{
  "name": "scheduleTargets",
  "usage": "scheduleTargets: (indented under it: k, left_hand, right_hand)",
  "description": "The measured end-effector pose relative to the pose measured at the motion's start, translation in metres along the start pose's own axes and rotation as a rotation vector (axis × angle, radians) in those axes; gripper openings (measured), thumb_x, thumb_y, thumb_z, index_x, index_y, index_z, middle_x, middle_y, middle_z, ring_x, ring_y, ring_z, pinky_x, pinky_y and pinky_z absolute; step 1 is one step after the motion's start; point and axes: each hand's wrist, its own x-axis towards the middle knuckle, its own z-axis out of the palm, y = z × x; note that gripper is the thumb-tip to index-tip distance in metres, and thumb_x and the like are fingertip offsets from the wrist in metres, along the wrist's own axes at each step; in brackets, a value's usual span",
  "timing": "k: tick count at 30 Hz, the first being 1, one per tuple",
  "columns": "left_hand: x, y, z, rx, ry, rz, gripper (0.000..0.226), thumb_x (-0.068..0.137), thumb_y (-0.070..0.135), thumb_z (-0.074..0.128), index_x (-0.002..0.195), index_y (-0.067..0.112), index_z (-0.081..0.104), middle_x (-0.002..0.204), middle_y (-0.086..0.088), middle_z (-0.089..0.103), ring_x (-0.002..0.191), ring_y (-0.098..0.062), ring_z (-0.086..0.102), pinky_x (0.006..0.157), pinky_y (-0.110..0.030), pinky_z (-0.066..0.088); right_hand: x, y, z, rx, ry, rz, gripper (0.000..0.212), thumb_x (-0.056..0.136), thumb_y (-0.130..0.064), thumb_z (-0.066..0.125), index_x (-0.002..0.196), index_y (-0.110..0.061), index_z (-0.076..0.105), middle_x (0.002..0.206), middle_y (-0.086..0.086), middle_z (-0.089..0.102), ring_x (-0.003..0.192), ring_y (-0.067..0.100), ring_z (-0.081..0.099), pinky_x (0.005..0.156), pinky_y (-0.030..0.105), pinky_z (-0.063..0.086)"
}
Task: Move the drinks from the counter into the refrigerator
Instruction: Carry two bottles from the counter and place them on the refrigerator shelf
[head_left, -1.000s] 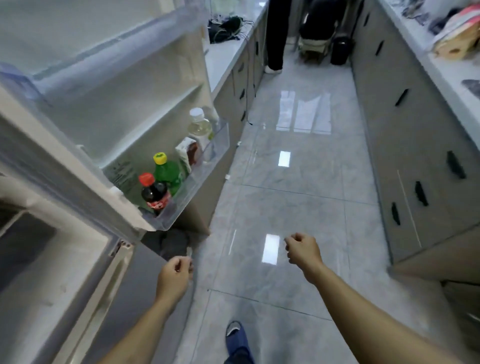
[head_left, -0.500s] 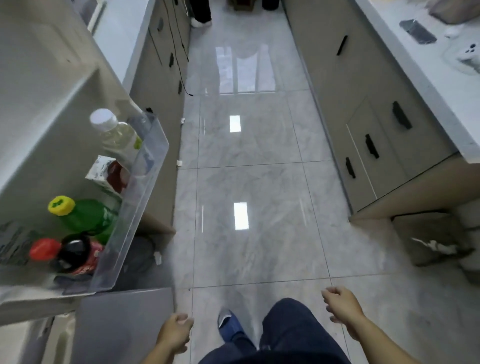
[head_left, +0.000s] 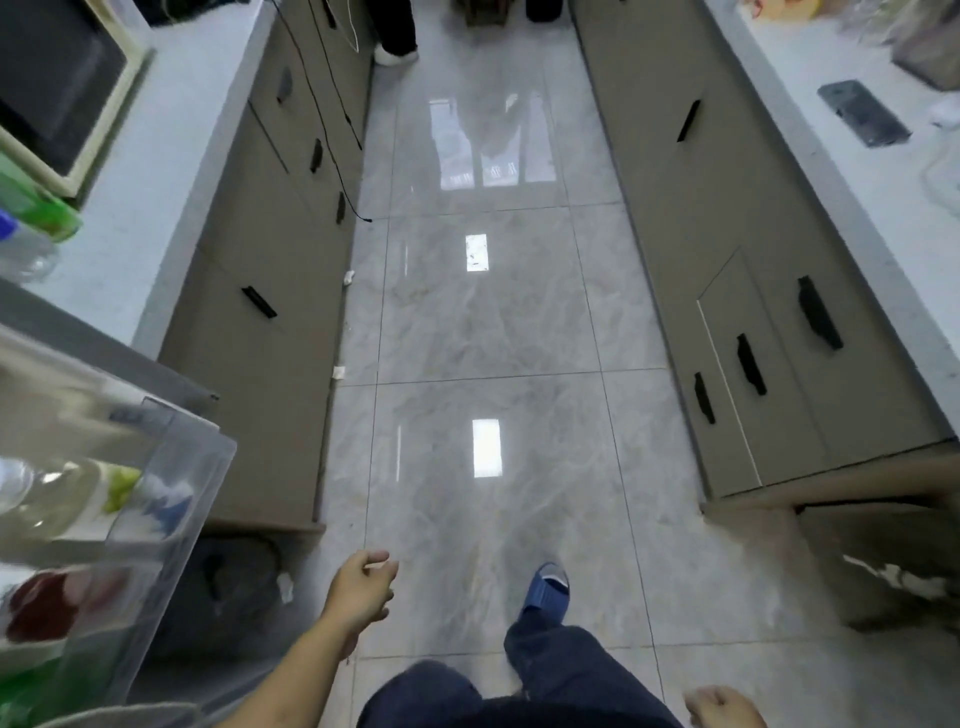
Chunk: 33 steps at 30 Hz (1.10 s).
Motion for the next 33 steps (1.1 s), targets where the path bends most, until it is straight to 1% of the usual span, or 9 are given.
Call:
scheduleTargets:
  k: [2,4,7,13,17,19,21,27,33]
  left_hand:
    - [0.011,0.018,0.006,-0.038,0.034,-0.01,0.016,0.094,0.026,0.061,0.107,0.019,0.058,0.102,-0.009,0.065,0.075,-0.023,0.063,0.062,-0.034,0.056]
    - [0.019,0.03,0.009,-0.066,0.057,-0.055,0.014,0.094,0.026,0.061,0.106,0.019,0.059,0.103,-0.009,0.065,0.076,-0.024,0.063,0.063,-0.034,0.055]
    - [0.028,0.039,0.011,-0.094,0.096,-0.132,0.01,0.094,0.022,0.06,0.103,0.017,0.061,0.098,-0.01,0.066,0.073,-0.026,0.061,0.064,-0.033,0.054]
    - [0.059,0.043,0.006,-0.193,0.229,-0.32,0.003,0.091,0.008,0.063,0.093,0.006,0.063,0.082,-0.019,0.064,0.062,-0.027,0.055,0.062,-0.033,0.048]
    - [0.099,0.068,-0.002,-0.223,0.233,-0.373,0.01,0.088,0.004,0.063,0.082,-0.003,0.062,0.06,-0.014,0.054,0.049,-0.021,0.047,0.059,-0.029,0.04]
    - [0.119,0.093,-0.007,-0.267,0.227,-0.394,0.015,0.09,0.01,0.062,0.081,-0.002,0.062,0.069,-0.016,0.06,0.055,-0.025,0.051,0.061,-0.031,0.045]
    - [0.135,0.127,-0.013,-0.313,0.243,-0.391,0.014,0.091,0.014,0.061,0.084,0.003,0.066,0.08,-0.017,0.067,0.062,-0.028,0.057,0.061,-0.032,0.051]
    - [0.185,0.236,-0.042,-0.469,0.222,-0.311,0.01,0.091,0.016,0.056,0.096,0.012,0.065,0.084,-0.009,0.064,0.071,-0.021,0.058,0.062,-0.028,0.05]
    - [0.215,0.298,-0.062,-0.647,0.285,-0.306,0.012,0.091,0.017,0.056,0.099,0.02,0.065,0.096,-0.008,0.065,0.078,-0.019,0.062,0.062,-0.028,0.053]
  right_hand:
    - [0.022,-0.06,-0.019,-0.003,-0.073,-0.04,0.021,0.084,-0.014,0.064,0.066,-0.003,0.064,0.065,0.014,0.065,0.063,0.029,0.061,0.066,0.034,0.052]
    - [0.034,-0.123,-0.03,0.007,-0.129,-0.095,0.02,0.088,-0.017,0.058,0.069,-0.011,0.059,0.065,0.011,0.057,0.061,0.025,0.052,0.059,0.031,0.046]
    - [0.043,-0.218,-0.036,0.046,-0.185,-0.222,0.022,0.091,-0.016,0.053,0.07,-0.018,0.05,0.066,0.008,0.048,0.062,0.021,0.042,0.059,0.031,0.038]
    - [0.047,-0.376,-0.02,-0.016,-0.283,-0.397,0.018,0.09,-0.015,0.053,0.073,-0.017,0.051,0.068,0.005,0.046,0.063,0.021,0.037,0.054,0.029,0.034]
    - [0.062,-0.454,-0.003,-0.115,-0.3,-0.456,0.01,0.091,-0.015,0.054,0.084,-0.009,0.059,0.072,0.006,0.051,0.062,0.021,0.041,0.052,0.027,0.035]
    - [0.066,-0.485,0.0,-0.159,-0.29,-0.455,0.011,0.091,-0.017,0.056,0.092,-0.007,0.062,0.073,0.006,0.054,0.06,0.02,0.043,0.051,0.027,0.037]
    - [0.069,-0.514,0.001,-0.189,-0.284,-0.434,0.01,0.09,-0.016,0.057,0.09,-0.007,0.061,0.072,0.006,0.054,0.058,0.02,0.042,0.049,0.026,0.034]
    - [0.084,-0.596,0.009,-0.321,-0.283,-0.411,0.011,0.092,-0.012,0.057,0.082,-0.008,0.058,0.068,0.009,0.051,0.055,0.02,0.039,0.049,0.023,0.028]
    - [0.103,-0.689,0.029,-0.489,-0.304,-0.428,0.017,0.095,-0.012,0.059,0.079,-0.008,0.055,0.065,0.011,0.05,0.049,0.018,0.037,0.051,0.021,0.029]
